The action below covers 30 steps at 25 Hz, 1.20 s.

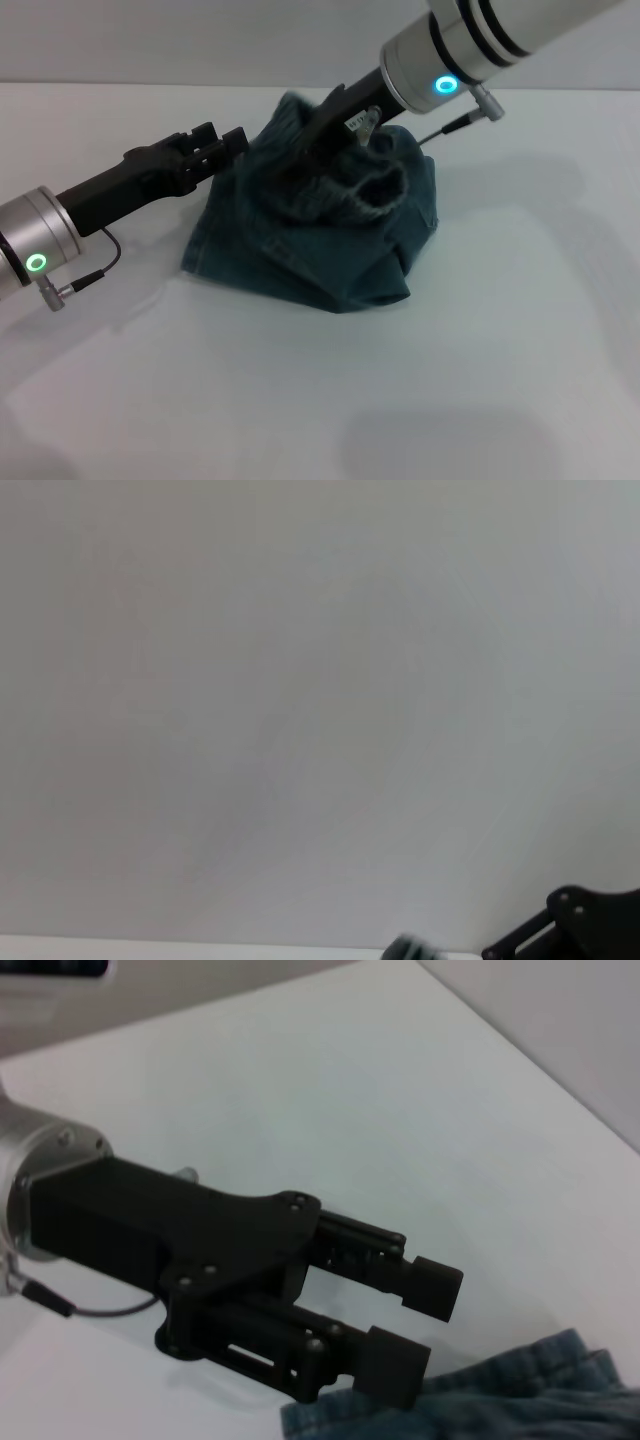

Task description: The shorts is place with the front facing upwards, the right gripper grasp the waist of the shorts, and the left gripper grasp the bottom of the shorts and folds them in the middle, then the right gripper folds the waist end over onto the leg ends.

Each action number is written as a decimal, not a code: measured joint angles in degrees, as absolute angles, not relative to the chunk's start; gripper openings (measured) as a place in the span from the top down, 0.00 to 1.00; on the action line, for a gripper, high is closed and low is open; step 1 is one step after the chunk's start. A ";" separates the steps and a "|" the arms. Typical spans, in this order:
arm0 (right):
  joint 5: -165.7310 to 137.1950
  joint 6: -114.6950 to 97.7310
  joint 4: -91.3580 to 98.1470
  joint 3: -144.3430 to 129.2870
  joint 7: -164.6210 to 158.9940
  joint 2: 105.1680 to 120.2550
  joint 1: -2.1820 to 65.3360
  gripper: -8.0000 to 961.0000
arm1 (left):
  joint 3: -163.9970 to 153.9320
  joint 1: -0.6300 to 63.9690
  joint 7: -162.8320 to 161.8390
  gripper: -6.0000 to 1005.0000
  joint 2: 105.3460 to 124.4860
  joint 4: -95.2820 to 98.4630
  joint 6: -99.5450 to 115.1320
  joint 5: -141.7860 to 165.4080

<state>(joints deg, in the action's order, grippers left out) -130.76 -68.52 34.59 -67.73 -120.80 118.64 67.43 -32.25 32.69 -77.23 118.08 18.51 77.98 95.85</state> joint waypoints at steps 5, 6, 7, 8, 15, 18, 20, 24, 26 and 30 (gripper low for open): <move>-132.49 -68.83 37.41 -68.16 -119.91 118.85 68.36 0.40 | -32.25 32.77 -76.57 0.37 118.15 18.52 76.50 95.24; -132.41 -68.92 38.37 -68.46 -119.74 118.88 68.17 0.40 | -32.25 32.75 -76.55 0.37 118.14 18.53 76.08 95.03; -132.31 -68.96 39.19 -68.78 -119.75 118.89 67.95 0.40 | -32.25 32.68 -76.39 0.37 118.14 18.53 75.65 94.89; -132.23 -68.99 39.86 -69.03 -119.75 118.90 67.79 0.40 | -32.25 32.61 -76.17 0.37 118.14 18.53 75.31 94.77; -128.73 -65.05 44.71 -68.39 -119.86 118.82 61.69 0.40 | -32.25 32.69 -75.52 0.37 117.97 18.55 75.51 93.93; -120.14 -58.77 49.70 -66.47 -118.06 118.71 53.12 0.40 | -32.25 32.84 -76.25 0.37 117.96 18.54 77.65 93.89; -115.08 -56.26 51.31 -64.62 -116.21 118.72 48.41 0.40 | -32.76 33.08 -78.98 0.37 117.96 18.50 81.66 93.85; -108.16 -52.66 52.77 -63.29 -113.52 118.68 41.90 0.40 | -35.08 33.71 -81.77 0.37 118.03 17.51 85.38 93.86; -102.84 -50.64 52.95 -63.16 -109.95 118.68 38.10 0.40 | -37.16 34.23 -82.83 0.37 118.01 16.15 86.16 94.07; -93.77 -49.99 53.82 -63.15 -102.34 118.77 31.63 0.41 | -42.17 35.15 -83.72 0.37 118.06 13.89 86.32 94.14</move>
